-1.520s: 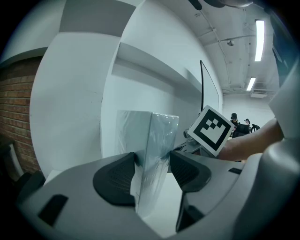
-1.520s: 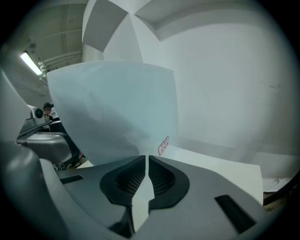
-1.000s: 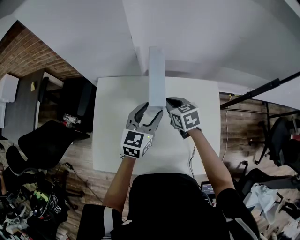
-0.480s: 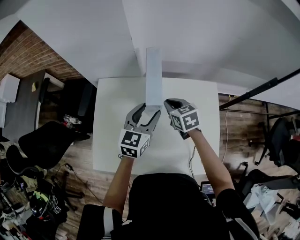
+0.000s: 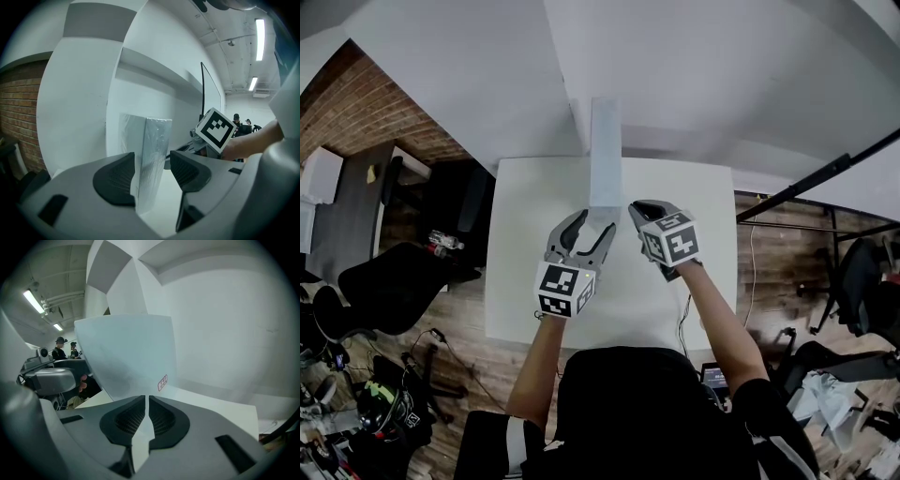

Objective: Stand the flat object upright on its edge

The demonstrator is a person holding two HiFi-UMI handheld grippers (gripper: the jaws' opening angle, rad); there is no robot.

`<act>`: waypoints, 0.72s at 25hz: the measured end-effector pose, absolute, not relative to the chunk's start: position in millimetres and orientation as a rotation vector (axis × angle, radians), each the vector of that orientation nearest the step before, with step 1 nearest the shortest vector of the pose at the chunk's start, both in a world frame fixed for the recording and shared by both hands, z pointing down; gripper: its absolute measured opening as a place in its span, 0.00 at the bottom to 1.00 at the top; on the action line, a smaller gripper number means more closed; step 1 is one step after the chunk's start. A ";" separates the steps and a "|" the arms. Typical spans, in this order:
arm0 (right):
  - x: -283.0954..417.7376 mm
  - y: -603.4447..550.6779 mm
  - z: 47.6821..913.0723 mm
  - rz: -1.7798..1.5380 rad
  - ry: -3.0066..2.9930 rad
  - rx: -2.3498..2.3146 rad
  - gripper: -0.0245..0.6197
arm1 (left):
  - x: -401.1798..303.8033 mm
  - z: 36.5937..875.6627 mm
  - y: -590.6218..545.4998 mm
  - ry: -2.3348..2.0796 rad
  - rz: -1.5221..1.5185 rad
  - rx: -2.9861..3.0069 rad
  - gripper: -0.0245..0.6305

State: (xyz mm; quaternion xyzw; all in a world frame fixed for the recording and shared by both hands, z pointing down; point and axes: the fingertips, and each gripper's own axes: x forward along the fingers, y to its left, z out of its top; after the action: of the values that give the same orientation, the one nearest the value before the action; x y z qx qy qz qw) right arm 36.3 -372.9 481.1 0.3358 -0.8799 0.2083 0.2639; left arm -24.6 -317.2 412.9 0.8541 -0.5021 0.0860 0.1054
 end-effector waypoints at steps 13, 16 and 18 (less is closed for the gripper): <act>39.0 -355.8 464.0 0.531 -2.414 0.907 0.12 | -33.7 401.7 -300.0 -1.537 0.248 2.505 0.42; 40.4 -352.6 455.2 0.518 -2.430 0.912 0.12 | -33.5 392.8 -297.2 -1.552 0.234 2.514 0.41; 40.9 -351.3 447.3 0.505 -2.446 0.914 0.12 | -32.5 385.8 -296.4 -1.553 0.219 2.524 0.41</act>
State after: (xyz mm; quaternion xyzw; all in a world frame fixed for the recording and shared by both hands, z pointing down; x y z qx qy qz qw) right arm 40.9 -351.3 447.3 0.3336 -0.8932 0.1842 0.2388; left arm -32.5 -296.4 385.8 0.8462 -0.5208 0.0735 0.0850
